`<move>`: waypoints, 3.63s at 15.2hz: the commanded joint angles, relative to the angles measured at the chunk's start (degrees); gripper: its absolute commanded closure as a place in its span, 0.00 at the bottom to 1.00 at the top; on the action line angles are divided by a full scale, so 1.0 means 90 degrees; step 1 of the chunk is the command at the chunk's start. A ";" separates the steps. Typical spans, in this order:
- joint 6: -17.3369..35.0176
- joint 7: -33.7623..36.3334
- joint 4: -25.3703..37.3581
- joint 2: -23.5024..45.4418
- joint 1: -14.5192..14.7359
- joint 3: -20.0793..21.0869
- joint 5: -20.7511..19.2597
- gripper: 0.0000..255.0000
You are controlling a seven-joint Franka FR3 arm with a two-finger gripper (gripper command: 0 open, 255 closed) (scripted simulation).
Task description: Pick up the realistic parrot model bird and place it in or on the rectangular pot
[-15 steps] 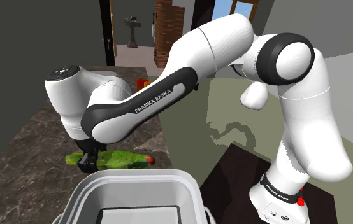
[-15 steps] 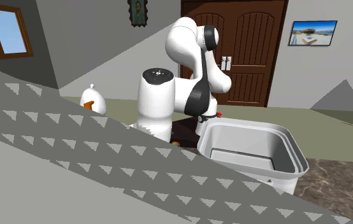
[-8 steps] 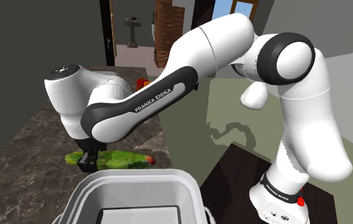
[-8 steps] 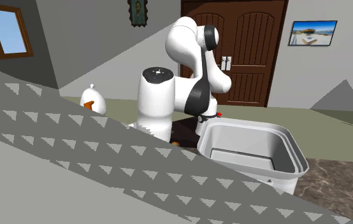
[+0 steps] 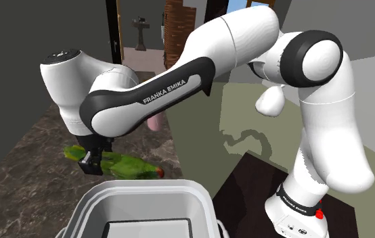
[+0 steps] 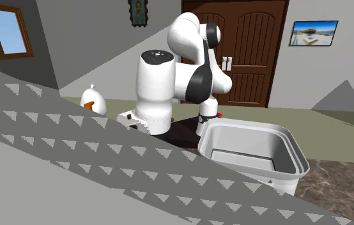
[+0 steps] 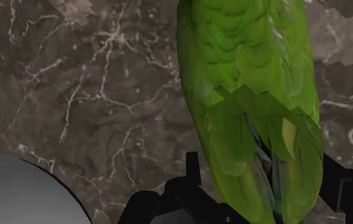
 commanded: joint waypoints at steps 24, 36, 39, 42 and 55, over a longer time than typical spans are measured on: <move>-0.1899 -0.0408 0.1583 -0.0394 0.0108 0.0128 0.0264 1.00; -0.2459 -0.0178 0.1757 -0.0750 0.0327 0.0266 0.0373 1.00; -0.2282 0.0172 0.1150 -0.1141 0.0440 0.0404 0.0498 1.00; -0.2154 0.0524 0.0668 -0.1459 0.0586 0.0545 0.0612 1.00; -0.2000 0.2292 -0.0354 -0.1999 0.0743 0.2050 0.0734 1.00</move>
